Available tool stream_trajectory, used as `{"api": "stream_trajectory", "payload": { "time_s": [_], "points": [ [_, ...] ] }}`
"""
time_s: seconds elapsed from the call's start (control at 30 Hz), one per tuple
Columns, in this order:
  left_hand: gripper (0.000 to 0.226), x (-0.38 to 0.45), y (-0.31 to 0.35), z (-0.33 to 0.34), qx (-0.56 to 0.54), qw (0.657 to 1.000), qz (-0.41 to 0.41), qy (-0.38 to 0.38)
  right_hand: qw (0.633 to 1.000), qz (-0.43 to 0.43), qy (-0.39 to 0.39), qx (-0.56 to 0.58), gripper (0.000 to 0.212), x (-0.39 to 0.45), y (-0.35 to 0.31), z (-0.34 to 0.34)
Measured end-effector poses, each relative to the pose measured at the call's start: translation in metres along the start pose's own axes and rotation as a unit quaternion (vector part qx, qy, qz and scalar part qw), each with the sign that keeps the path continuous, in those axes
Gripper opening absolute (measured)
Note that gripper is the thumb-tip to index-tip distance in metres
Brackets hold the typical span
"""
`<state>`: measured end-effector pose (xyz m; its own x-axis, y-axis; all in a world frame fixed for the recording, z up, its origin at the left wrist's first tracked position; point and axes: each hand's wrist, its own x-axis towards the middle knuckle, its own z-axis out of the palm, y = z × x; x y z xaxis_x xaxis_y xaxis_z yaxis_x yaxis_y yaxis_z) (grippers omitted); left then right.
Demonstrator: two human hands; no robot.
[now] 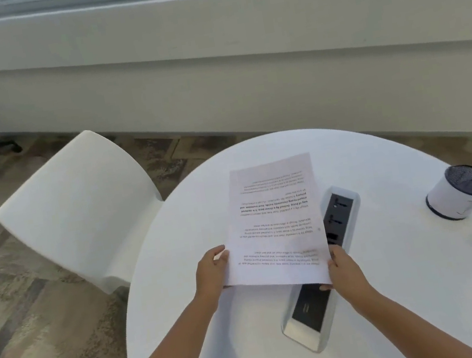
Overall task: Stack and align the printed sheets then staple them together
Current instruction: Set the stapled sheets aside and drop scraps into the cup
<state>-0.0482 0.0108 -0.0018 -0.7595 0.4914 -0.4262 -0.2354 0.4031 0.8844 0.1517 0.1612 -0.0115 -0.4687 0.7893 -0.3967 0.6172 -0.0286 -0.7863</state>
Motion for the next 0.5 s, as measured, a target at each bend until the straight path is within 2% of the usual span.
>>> {"api": "stream_trajectory", "payload": {
  "time_s": [0.17, 0.5],
  "points": [
    [0.028, 0.029, -0.001, -0.005, -0.067, 0.997, -0.047, -0.001, 1.000, 0.005, -0.004, 0.001, 0.036, 0.042, -0.026, 0.023],
    [0.033, 0.089, 0.011, -0.008, -0.072, 0.995, -0.033, 0.067, 0.998, -0.016, -0.038, -0.051, 0.041, 0.098, -0.046, 0.046]
  ]
}}
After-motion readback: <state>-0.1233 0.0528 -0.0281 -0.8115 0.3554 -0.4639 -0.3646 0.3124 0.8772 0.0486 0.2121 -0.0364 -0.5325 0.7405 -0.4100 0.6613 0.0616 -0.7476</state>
